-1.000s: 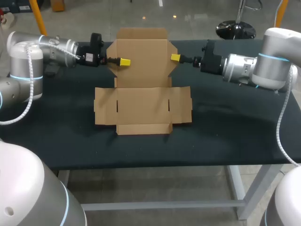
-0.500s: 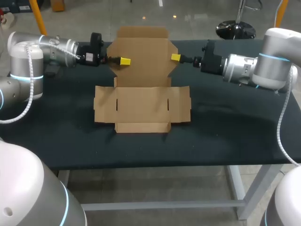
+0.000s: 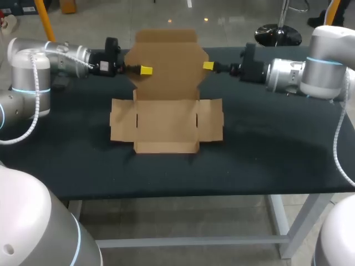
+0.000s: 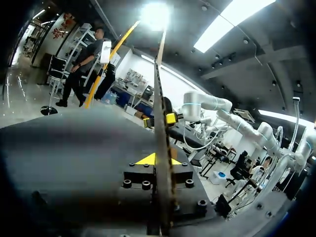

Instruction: Assemble the packaging by folding the flat box into shape, placing the metal phone stand inside, and closing the box properly

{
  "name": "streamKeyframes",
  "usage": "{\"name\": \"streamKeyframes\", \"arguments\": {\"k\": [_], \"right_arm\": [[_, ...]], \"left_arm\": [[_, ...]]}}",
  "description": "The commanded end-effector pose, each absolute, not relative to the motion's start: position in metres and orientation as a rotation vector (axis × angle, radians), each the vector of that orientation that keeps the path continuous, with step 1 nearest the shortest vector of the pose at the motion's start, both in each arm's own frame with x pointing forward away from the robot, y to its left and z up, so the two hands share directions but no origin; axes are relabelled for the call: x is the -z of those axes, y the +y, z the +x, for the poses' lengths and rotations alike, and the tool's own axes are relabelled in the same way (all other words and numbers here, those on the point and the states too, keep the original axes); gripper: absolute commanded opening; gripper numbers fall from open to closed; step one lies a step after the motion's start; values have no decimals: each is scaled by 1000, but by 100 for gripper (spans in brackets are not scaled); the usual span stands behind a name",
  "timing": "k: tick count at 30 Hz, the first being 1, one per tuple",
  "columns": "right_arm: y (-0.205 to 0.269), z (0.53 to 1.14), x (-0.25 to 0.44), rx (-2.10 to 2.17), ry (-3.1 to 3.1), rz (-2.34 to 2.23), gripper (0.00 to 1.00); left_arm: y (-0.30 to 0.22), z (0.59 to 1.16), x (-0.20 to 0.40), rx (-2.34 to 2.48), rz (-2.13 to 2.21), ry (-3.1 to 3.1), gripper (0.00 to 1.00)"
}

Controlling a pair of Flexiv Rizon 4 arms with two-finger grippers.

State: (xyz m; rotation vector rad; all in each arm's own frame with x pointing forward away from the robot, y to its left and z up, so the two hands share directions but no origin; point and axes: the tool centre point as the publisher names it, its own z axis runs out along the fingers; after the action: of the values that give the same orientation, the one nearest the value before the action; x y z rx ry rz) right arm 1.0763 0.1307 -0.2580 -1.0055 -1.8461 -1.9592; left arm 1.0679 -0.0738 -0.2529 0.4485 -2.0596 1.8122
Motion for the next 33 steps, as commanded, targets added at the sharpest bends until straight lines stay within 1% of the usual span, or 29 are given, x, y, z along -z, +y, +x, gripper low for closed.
{"name": "streamKeyframes", "arguments": {"k": [1,2,3,5,8,11,12,13,14,21,30,33], "right_arm": [[121,1053,238,1923,-1934,-1117,65],[118,1050,237,1921,-1946,-1123,61],[114,1048,235,1922,-1960,-1130,59],[108,1043,232,1917,-1990,-1143,49],[104,1031,231,1904,-2036,-1171,46],[97,1021,230,1899,-2066,-1200,38],[93,1018,230,1901,-2068,-1205,33],[90,1014,230,1904,-2076,-1218,20],[87,1011,230,1907,-2083,-1229,0],[70,993,230,1920,-2134,-1277,0],[60,965,234,1918,-2334,-1256,0],[60,965,234,1918,-2334,-1256,0]], "left_arm": [[-72,1073,253,-1814,454,-2059,0],[-72,1074,253,-1816,459,-2062,0],[-72,1075,252,-1817,460,-2062,0],[-73,1078,252,-1822,462,-2059,0],[-75,1081,250,-1824,468,-2063,0],[-78,1084,246,-1829,472,-2076,0],[-78,1085,244,-1830,471,-2077,0],[-79,1086,243,-1834,467,-2081,0],[-80,1087,242,-1836,468,-2088,0],[-87,1091,235,-1853,476,-2128,0],[-90,1091,227,-1881,463,-2162,0],[-90,1091,226,-1876,462,-2169,0]]}}
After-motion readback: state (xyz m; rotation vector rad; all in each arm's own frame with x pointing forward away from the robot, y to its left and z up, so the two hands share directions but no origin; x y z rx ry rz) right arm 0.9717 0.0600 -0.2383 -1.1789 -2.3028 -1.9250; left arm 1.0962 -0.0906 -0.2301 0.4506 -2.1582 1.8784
